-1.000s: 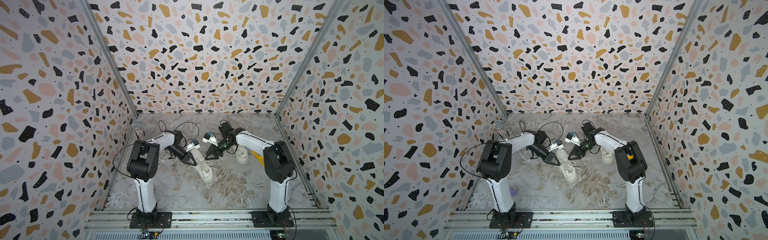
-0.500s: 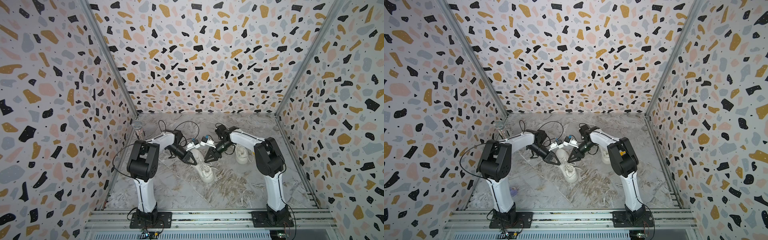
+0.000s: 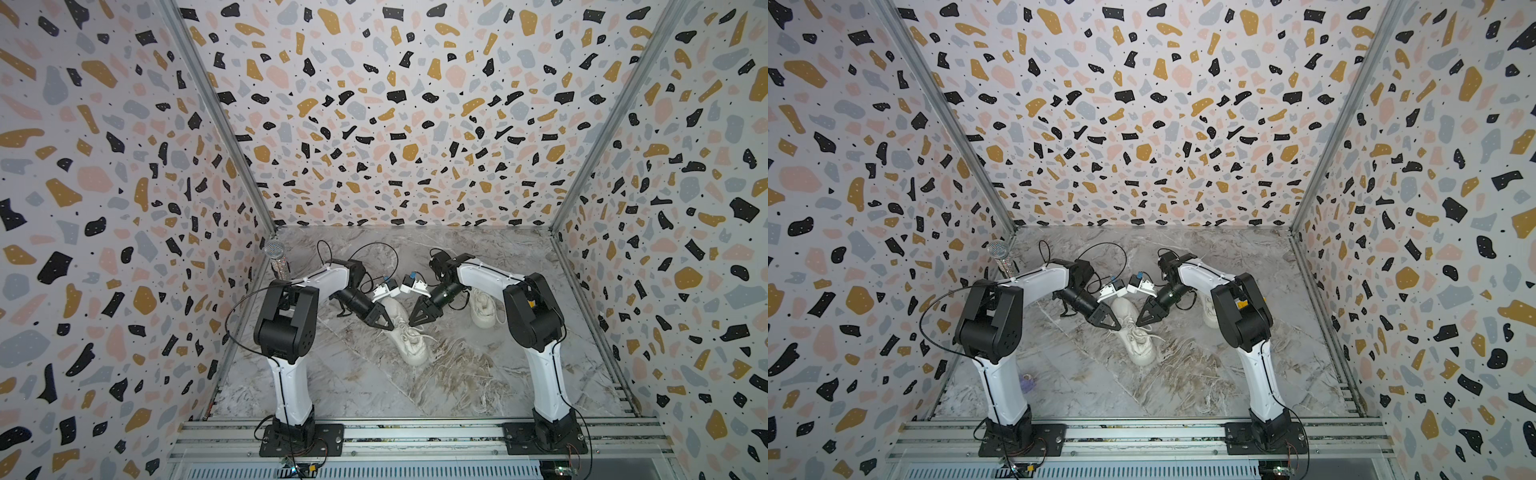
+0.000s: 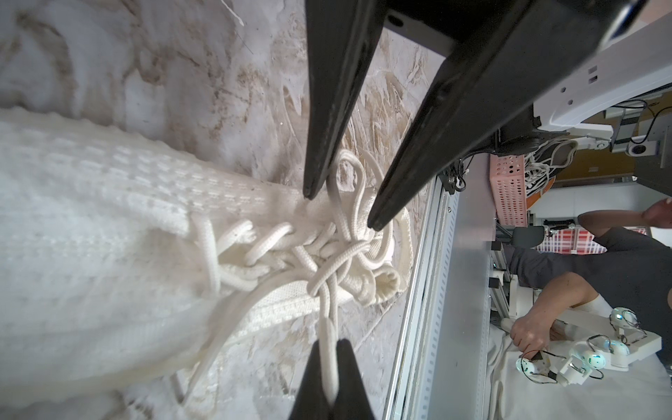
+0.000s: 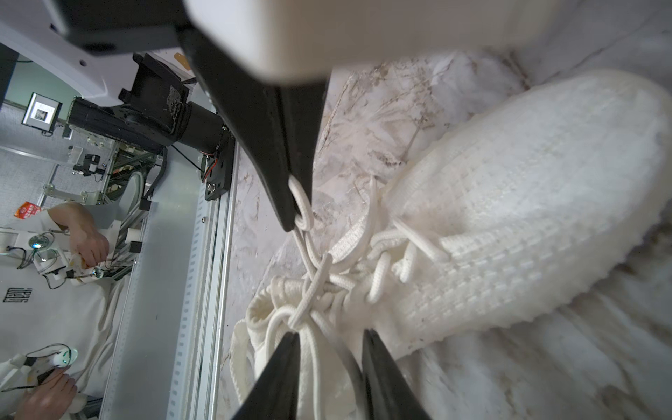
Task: Tie the shoes
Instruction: Tie the shoelace on the shoe.
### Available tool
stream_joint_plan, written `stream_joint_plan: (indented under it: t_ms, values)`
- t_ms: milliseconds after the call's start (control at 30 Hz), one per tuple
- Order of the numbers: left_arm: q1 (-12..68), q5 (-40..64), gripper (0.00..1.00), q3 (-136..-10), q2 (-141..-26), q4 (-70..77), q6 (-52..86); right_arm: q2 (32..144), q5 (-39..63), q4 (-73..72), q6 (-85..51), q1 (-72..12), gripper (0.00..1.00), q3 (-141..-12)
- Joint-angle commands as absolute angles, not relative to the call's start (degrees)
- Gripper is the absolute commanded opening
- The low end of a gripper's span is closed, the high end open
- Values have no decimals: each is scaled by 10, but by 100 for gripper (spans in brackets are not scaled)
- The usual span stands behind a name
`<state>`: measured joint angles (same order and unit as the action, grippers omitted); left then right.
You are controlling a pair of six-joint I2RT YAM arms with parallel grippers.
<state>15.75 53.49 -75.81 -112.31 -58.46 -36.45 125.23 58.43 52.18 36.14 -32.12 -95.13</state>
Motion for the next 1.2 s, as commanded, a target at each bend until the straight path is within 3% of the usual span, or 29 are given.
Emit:
stream_joint_plan:
  t_ms: [0,200,400,1167]
  values:
    - [153,538,0,-763,-1127,-606,-375,1252,589,539,366,-324,24,-972]
    - [152,538,0,-761,-1126,-605,-376,1252,589,540,365,-325,17,-973]
    - [152,537,0,-759,-1124,-605,-375,1245,580,540,354,-325,0,-973]
    - [152,526,0,-745,-1108,-622,-379,1166,424,497,212,-324,0,-905]
